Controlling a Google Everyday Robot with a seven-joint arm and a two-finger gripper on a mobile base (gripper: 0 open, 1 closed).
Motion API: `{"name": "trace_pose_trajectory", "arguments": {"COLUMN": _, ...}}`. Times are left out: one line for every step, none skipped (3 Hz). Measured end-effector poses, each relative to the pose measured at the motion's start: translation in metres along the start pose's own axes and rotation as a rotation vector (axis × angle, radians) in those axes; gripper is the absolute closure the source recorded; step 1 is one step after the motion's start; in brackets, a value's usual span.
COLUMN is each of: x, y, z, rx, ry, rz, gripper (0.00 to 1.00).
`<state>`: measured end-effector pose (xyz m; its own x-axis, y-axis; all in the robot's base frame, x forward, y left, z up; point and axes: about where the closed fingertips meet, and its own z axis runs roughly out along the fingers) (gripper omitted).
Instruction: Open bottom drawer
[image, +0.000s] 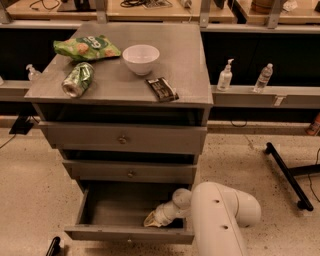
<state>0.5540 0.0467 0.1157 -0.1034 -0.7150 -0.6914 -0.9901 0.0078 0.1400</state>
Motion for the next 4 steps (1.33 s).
{"name": "trace_pose_trajectory", "arguments": {"x": -0.003, "y": 0.003, "z": -0.011, "rx": 0.026, "ry": 0.004, "rz": -0.012, "gripper": 1.0}}
{"name": "trace_pose_trajectory", "arguments": {"x": -0.016, "y": -0.007, "z": -0.044, "rx": 0.123, "ry": 0.024, "rz": -0.063, "gripper": 1.0}}
{"name": "trace_pose_trajectory", "arguments": {"x": -0.023, "y": -0.016, "z": -0.068, "rx": 0.192, "ry": -0.013, "rz": -0.089, "gripper": 1.0}}
{"name": "trace_pose_trajectory", "arguments": {"x": -0.026, "y": -0.008, "z": -0.093, "rx": 0.235, "ry": -0.119, "rz": -0.09, "gripper": 1.0}}
